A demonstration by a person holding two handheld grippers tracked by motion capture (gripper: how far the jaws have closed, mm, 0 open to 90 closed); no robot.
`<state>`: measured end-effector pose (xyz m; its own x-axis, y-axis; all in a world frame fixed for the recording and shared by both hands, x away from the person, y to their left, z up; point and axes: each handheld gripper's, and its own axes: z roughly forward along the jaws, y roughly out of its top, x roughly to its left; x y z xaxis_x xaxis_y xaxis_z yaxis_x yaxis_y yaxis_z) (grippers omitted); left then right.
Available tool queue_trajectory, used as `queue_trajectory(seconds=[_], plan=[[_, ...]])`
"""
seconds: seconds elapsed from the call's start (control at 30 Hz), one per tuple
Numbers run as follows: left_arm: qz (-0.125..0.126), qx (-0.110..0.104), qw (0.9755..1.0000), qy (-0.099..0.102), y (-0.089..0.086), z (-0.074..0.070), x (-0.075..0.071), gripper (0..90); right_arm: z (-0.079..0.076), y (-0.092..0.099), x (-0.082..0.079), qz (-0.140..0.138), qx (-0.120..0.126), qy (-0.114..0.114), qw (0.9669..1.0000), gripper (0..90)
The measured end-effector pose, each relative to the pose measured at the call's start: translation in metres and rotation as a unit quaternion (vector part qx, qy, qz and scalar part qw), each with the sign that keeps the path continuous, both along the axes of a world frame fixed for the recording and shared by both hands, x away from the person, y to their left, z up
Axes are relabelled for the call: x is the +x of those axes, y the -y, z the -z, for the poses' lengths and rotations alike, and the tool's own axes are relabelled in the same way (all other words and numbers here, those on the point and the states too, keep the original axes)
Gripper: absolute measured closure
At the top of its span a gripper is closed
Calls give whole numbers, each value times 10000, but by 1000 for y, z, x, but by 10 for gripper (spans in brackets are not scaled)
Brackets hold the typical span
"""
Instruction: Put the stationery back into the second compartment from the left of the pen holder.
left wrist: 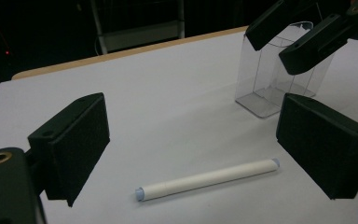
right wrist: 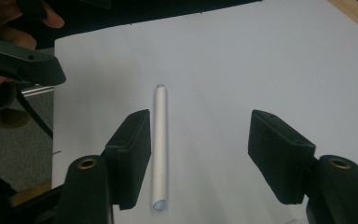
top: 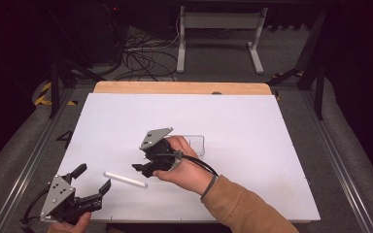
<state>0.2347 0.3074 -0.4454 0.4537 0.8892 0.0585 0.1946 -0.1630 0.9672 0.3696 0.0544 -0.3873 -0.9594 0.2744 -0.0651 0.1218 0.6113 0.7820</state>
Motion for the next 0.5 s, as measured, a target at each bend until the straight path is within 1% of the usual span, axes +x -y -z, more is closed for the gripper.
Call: queue_trajectory(seconds=[0.13,0.3,0.4,0.5], plan=[[8,-29,10000,-11,0,0,0,104,7,-10,0,28,-46,-61,10000,400],[2,-41,10000,2,0,0,0,104,18,-22,-2,61,-116,-225,9997,412],[-9,-61,10000,0,-1,0,0,104,24,-29,-3,110,-188,-308,9993,412],[-40,-85,10000,19,-2,0,0,104,30,-34,-3,91,-268,-349,9990,412]])
